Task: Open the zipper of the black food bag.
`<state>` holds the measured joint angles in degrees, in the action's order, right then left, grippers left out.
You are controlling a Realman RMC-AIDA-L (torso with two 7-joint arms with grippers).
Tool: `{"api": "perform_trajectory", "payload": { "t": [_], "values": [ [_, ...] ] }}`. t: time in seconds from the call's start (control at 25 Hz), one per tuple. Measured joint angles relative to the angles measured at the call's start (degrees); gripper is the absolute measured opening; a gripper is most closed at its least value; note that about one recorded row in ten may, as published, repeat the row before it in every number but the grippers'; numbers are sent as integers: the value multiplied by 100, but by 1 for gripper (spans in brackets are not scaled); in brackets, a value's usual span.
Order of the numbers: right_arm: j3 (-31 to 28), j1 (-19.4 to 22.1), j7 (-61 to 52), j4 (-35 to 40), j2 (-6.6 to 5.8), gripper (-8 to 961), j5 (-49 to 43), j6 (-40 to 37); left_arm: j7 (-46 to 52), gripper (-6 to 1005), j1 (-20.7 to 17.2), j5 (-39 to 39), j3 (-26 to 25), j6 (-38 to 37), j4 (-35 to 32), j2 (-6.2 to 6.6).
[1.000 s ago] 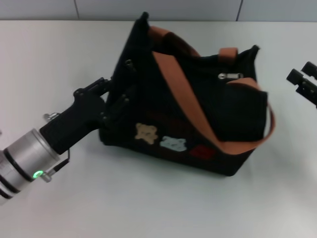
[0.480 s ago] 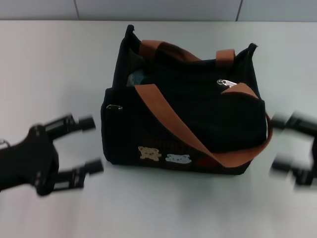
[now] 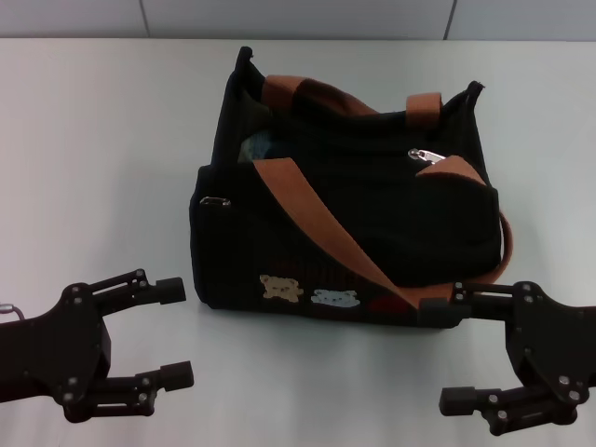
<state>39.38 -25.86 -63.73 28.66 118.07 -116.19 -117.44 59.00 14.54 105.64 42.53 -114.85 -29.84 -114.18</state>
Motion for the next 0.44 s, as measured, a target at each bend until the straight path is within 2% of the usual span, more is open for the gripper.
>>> {"api": "perform_trajectory", "payload": {
  "t": [0.44],
  "values": [
    [-19,-41,-35,-29,5,820,28,0,-14,849,35,-17,-5,-7,-30,-13]
  ]
}}
